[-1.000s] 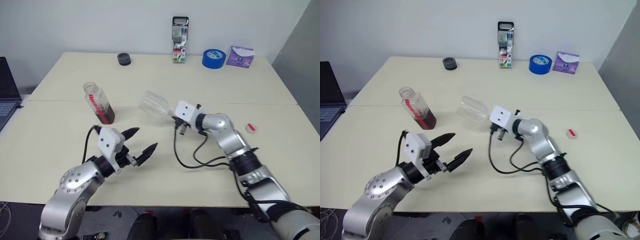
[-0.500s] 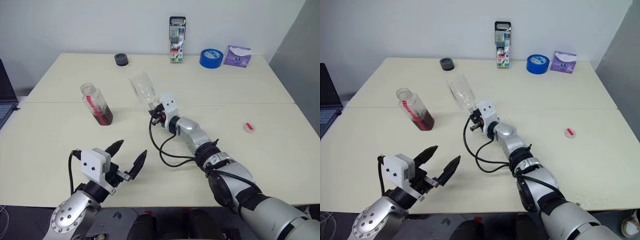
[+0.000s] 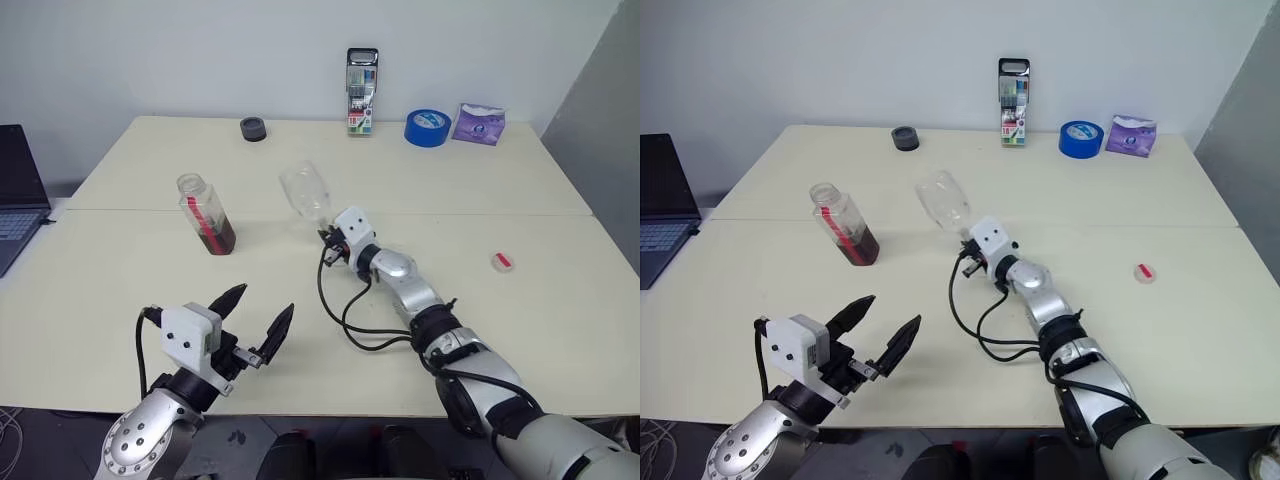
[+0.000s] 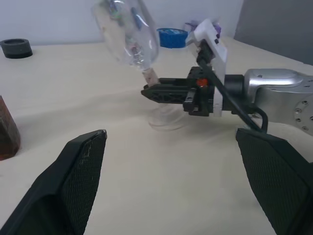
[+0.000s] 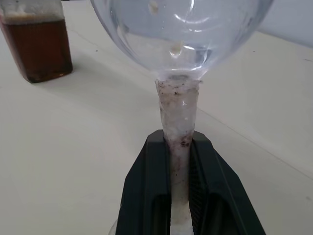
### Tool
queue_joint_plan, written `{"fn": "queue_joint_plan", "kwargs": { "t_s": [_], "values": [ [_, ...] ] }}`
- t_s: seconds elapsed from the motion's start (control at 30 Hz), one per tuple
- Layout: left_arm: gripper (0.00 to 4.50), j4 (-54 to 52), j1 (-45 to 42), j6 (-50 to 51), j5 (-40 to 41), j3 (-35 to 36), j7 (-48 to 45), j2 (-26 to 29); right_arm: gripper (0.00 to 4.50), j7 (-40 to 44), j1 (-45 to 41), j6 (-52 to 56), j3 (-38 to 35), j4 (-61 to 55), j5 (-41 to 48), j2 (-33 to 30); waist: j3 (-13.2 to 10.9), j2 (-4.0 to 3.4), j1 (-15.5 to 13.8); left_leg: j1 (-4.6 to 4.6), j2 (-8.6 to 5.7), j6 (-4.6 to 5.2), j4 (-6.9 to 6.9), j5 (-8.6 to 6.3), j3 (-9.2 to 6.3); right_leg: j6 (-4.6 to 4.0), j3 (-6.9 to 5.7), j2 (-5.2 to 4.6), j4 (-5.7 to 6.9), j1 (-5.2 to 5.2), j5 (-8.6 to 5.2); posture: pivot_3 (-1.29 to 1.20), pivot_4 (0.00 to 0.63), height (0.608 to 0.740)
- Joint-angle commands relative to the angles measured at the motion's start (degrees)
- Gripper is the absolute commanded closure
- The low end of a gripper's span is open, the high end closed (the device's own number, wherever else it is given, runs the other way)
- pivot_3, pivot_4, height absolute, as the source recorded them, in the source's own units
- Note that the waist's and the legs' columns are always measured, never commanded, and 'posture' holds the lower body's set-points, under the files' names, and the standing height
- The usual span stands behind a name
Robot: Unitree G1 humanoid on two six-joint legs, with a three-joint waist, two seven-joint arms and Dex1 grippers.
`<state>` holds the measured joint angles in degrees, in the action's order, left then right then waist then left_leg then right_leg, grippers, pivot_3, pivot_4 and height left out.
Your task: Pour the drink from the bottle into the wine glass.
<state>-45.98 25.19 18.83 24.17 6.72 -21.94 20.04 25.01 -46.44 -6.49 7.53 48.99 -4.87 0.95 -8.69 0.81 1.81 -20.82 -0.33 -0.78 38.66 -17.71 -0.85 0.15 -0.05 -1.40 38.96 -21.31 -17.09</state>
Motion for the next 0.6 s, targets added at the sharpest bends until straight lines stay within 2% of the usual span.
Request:
{"fn": "queue_joint_plan", "kwargs": {
  "t_s": [0.03,0.33,0.6],
  "values": [
    [0.00,0.7,2.4,-3.4,-1.1,-0.9,-0.8,-0.9,4.36,1.1,6.3,7.1,0.7,-4.4,-0.7,-3.2,0.1,0.00,-0.1,0.00,0.00,-0.01,0.00,-0.03,0.00,0.03,0.00,-0.01,-0.02,0.00,-0.02,0.00,0.150,0.740],
    [0.00,1.2,4.6,-6.1,-1.5,-1.1,-0.5,-1.0,4.36,2.8,12.7,19.5,0.8,-18.1,2.5,-3.8,0.1,0.00,0.1,0.01,0.01,0.05,-0.01,-0.20,0.06,0.10,0.09,-0.01,-0.05,-0.02,-0.07,0.00,0.150,0.740],
    [0.00,4.3,7.6,-11.4,-2.8,-1.6,-1.8,-1.9,4.36,3.2,17.2,25.2,2.0,-26.6,3.1,-7.0,0.1,-0.01,0.1,0.01,0.01,0.16,-0.01,-0.47,0.21,0.24,0.28,-0.01,-0.22,-0.03,-0.16,0.00,0.150,0.740]
  ]
}}
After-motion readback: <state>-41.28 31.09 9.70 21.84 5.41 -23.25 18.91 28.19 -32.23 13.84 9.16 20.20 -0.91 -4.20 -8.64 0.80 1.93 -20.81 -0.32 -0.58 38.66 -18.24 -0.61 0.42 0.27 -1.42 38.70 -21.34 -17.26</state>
